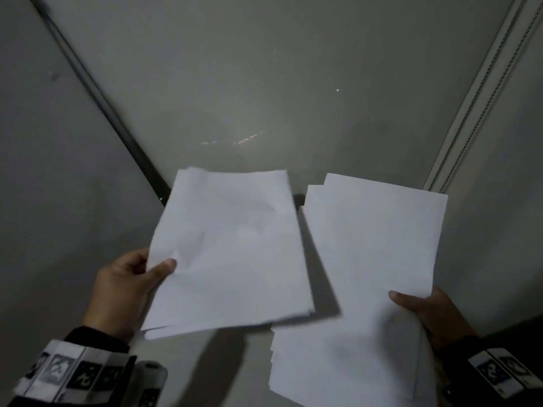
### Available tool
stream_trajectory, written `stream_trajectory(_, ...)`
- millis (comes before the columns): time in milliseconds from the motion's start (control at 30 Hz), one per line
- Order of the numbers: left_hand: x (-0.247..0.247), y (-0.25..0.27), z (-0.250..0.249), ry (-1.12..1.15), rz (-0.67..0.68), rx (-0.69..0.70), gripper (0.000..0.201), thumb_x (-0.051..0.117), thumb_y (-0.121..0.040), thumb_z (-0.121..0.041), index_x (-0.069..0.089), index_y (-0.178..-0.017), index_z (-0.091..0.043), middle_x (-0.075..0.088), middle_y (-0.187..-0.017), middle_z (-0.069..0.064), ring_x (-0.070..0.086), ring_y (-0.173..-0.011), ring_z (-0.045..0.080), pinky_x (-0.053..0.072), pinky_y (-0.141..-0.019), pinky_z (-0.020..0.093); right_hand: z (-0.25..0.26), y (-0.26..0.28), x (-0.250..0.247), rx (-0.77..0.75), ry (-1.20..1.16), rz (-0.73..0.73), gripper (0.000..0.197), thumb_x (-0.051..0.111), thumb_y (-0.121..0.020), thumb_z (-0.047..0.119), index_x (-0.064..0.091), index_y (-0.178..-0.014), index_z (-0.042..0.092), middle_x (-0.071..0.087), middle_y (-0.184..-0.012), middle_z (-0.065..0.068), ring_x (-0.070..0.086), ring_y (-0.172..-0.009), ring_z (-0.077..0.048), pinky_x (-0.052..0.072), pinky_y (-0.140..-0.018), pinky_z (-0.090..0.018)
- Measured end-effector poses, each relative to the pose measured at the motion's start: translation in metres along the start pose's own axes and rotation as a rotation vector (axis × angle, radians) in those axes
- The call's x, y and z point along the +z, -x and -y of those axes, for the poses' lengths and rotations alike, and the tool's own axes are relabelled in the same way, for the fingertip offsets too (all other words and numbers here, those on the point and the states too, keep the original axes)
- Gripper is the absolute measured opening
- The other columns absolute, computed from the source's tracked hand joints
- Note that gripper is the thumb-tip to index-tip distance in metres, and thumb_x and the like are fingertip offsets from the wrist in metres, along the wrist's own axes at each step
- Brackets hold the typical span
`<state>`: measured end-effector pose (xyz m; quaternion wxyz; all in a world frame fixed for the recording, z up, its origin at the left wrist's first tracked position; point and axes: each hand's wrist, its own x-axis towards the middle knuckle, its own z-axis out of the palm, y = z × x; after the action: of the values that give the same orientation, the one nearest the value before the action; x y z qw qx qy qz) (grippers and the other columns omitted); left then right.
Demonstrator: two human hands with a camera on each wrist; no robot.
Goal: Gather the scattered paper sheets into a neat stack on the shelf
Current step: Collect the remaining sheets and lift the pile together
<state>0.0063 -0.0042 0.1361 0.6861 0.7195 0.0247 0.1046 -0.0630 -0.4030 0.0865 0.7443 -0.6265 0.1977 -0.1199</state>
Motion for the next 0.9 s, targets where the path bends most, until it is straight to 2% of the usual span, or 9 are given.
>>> stream_trajectory(100,0.025,0.014,0.011,0.094,0.124,-0.059,0.020,0.061,-0.080,0.012,0.066,-0.081,-0.007,0.075,-0.063,-0.013,0.064,-0.045,-0.001,0.053,-0.045,0.012,-0.005,-0.002,0.011,0.012,-0.017,0.076,0.037,0.063,-0.067,-0.011,0.063,-0.101,0.003,0.073,-0.091,-0.003,0.071,-0.067,-0.015,0.058,-0.058,-0.024)
stream_trajectory(233,0.066,0.034,0.035,-0.047,0.269,-0.145,0.020,0.067,-0.079,0.008,0.065,-0.083,-0.012,0.075,-0.065,-0.002,0.068,-0.058,0.013,0.054,-0.051,0.018,-0.011,0.002,0.031,-0.006,0.078,0.113,0.028,0.057,-0.078,-0.013,0.065,-0.096,0.007,0.076,-0.079,0.003,0.071,-0.069,-0.012,0.057,-0.058,-0.022)
stream_trajectory(400,0.084,0.043,0.047,-0.367,0.246,-0.147,0.027,0.081,-0.071,-0.015,0.058,-0.083,-0.021,0.066,-0.078,-0.001,0.062,-0.074,0.018,0.046,-0.059,0.021,-0.018,0.009,0.035,0.070,0.059,0.141,0.023,0.048,-0.085,-0.009,0.065,-0.097,0.001,0.073,-0.080,-0.010,0.071,-0.075,-0.023,0.054,-0.052,-0.023)
stream_trajectory(533,0.075,0.029,0.040,0.083,0.522,-0.522,0.051,0.074,-0.076,-0.033,0.056,-0.119,-0.015,0.070,-0.109,0.013,0.071,-0.093,0.029,0.057,-0.082,0.041,-0.008,0.018,0.031,0.070,-0.064,0.194,0.034,0.036,-0.090,-0.010,0.059,-0.083,0.014,0.067,-0.069,0.001,0.066,-0.051,-0.001,0.049,-0.045,-0.012)
stream_trajectory(633,0.071,0.024,0.041,0.288,0.761,-0.745,0.045,0.065,-0.082,-0.038,0.067,-0.115,-0.007,0.070,-0.117,0.016,0.070,-0.099,0.028,0.056,-0.085,0.038,-0.004,0.021,0.034,0.098,-0.081,0.218,0.031,0.036,-0.090,-0.010,0.061,-0.090,0.009,0.067,-0.072,-0.001,0.065,-0.049,-0.002,0.049,-0.044,-0.014)
stream_trajectory(700,0.078,0.023,0.048,0.277,0.830,-0.697,0.064,0.086,-0.060,-0.034,0.068,-0.113,-0.003,0.069,-0.117,0.018,0.070,-0.099,0.030,0.059,-0.079,0.036,-0.003,0.022,0.037,0.151,-0.121,0.162,0.027,0.039,-0.090,-0.009,0.060,-0.097,0.005,0.066,-0.080,-0.008,0.065,-0.052,-0.001,0.049,-0.048,-0.012)
stream_trajectory(767,0.084,0.019,0.055,0.255,0.799,-0.596,0.078,0.095,-0.041,-0.024,0.067,-0.111,-0.002,0.069,-0.116,0.020,0.072,-0.094,0.029,0.061,-0.072,0.034,0.009,0.025,0.042,0.179,-0.236,0.133,0.026,0.042,-0.093,0.001,0.062,-0.089,0.017,0.065,-0.084,-0.002,0.065,-0.064,0.001,0.045,-0.055,-0.003)
stream_trajectory(833,0.089,0.012,0.056,0.288,0.736,-0.474,0.067,0.083,-0.056,-0.001,0.060,-0.119,-0.002,0.063,-0.125,0.023,0.069,-0.102,0.033,0.060,-0.079,0.038,0.020,0.026,0.048,0.151,-0.230,0.235,0.034,0.042,-0.090,0.039,0.073,-0.087,0.024,0.074,-0.090,0.000,0.070,-0.085,-0.013,0.052,-0.063,-0.010)
stream_trajectory(900,0.092,0.008,0.050,0.319,0.706,-0.345,0.070,0.066,-0.063,0.012,0.051,-0.129,-0.008,0.060,-0.129,0.022,0.059,-0.115,0.040,0.056,-0.090,0.046,0.026,0.022,0.050,0.082,-0.222,0.273,0.054,0.059,-0.067,0.060,0.072,-0.101,0.021,0.075,-0.098,-0.002,0.070,-0.089,-0.017,0.057,-0.064,-0.023)
